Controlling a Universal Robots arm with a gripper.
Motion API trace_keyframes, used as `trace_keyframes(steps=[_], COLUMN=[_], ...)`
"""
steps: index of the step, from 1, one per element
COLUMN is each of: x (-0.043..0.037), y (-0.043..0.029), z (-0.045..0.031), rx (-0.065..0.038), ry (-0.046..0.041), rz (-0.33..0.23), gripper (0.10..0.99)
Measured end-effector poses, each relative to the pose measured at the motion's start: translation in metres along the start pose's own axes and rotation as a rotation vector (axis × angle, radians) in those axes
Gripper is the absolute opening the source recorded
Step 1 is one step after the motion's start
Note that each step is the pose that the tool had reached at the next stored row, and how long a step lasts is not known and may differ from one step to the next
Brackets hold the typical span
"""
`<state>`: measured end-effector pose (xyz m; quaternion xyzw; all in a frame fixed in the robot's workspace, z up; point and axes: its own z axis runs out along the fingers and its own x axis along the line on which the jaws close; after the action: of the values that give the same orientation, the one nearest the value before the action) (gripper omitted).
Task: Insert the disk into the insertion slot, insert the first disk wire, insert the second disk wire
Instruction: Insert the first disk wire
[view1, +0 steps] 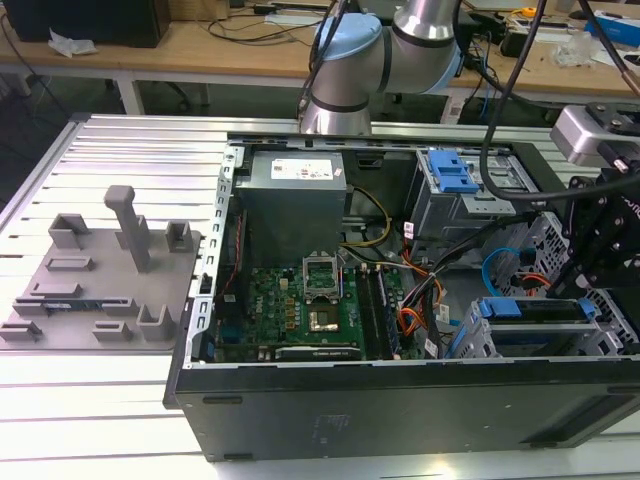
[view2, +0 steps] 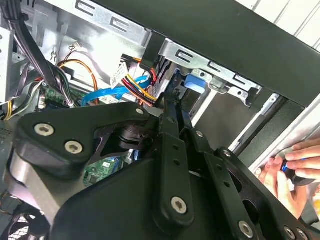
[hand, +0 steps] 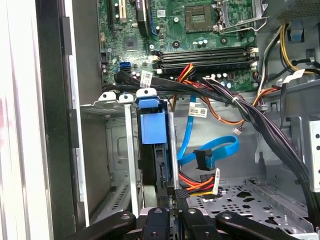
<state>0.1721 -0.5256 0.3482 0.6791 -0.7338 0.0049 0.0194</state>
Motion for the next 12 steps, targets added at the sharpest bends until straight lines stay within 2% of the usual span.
trace_keyframes(steps=[3,12], x=[0.0001,0.0016], y=[0.0000,-0.0001], z=[0.0000,0.0002], rx=[0.001,0.001], ry=[0.0002,0.0002], rz=[-0.016,-0.017], gripper=[0.165,0.165])
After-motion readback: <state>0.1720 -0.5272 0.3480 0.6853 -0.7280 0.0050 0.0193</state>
